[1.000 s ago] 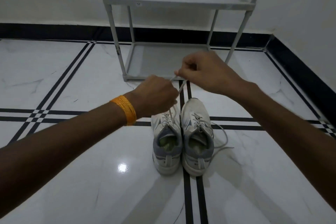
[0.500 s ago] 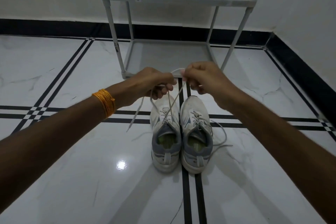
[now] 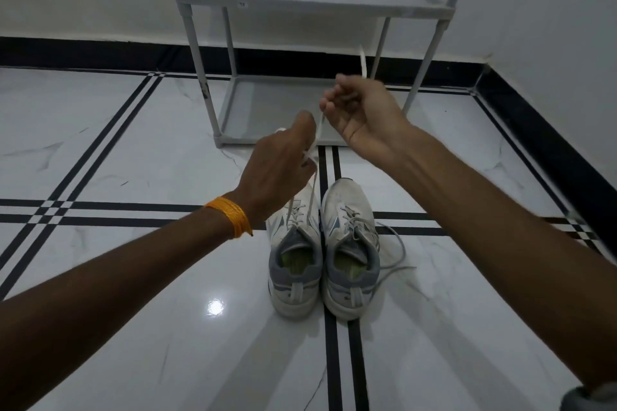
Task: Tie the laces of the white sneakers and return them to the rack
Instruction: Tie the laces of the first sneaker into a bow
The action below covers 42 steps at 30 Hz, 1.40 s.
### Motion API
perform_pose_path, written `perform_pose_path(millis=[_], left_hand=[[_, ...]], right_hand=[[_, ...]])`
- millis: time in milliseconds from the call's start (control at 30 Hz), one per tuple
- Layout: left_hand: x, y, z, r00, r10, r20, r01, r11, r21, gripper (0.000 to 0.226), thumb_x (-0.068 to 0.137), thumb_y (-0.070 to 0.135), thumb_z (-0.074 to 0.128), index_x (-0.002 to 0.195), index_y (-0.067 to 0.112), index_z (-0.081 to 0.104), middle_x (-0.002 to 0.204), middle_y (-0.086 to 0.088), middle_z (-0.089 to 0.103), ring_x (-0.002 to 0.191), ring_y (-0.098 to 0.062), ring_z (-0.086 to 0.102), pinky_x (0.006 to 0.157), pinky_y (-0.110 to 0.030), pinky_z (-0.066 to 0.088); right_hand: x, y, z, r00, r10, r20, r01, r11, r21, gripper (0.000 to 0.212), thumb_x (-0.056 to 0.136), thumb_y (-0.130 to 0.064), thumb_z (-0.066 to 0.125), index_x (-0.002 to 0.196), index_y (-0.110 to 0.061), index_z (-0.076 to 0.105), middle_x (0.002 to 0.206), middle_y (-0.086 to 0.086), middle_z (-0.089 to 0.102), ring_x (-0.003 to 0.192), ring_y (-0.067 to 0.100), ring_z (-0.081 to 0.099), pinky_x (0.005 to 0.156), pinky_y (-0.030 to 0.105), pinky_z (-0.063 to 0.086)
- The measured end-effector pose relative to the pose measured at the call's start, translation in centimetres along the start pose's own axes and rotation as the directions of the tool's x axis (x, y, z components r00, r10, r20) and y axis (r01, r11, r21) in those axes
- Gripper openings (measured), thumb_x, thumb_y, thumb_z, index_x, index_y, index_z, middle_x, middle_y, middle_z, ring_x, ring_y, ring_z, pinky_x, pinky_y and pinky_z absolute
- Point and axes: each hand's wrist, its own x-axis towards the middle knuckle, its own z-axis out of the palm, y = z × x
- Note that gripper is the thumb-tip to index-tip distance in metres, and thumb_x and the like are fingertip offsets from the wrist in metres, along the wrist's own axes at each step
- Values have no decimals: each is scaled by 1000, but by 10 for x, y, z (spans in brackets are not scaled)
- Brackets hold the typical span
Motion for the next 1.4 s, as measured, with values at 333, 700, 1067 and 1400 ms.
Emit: perform_pose_path(millis=[333,700,1067,1400], left_hand=[[-5,-4,-4,886,-376,273,444,856,-263,28,89,20,57,66,9,71,55,-2,66,45,-7,59,48,-13,45],[7,-11,-16,738,-516,434,674,549,-494,35,93,24,52,78,1,72,62,-7,71,58,-18,68,49,-22,49],[-22,-79,-30,940,-277,200,246,955,166,25,88,28,69,77,6,73,67,-9,72,61,-23,67,71,-29,52],[-103,-142,-26,690,-534,489,296,824,483,20,87,32,69,88,12,70,81,-10,69,65,-21,58,65,-31,50]], right_hand=[[2,51,-41,936,331,-118,-351,889,-295,34,95,-16,55,123,1,46,85,21,68,72,27,71,64,31,62],[-27,51,-24,988,96,122,11,740,-673,32,94,-32,59,110,-4,56,96,15,72,77,29,74,58,30,56],[-9,16,-89,965,-261,-15,-33,-64,-997,27,68,-34,85,68,-12,69,70,2,70,67,14,64,62,29,51],[-8,55,-151,966,-95,-239,-253,-514,-820,33,69,-36,80,90,-13,69,92,6,69,83,24,65,68,28,47]])
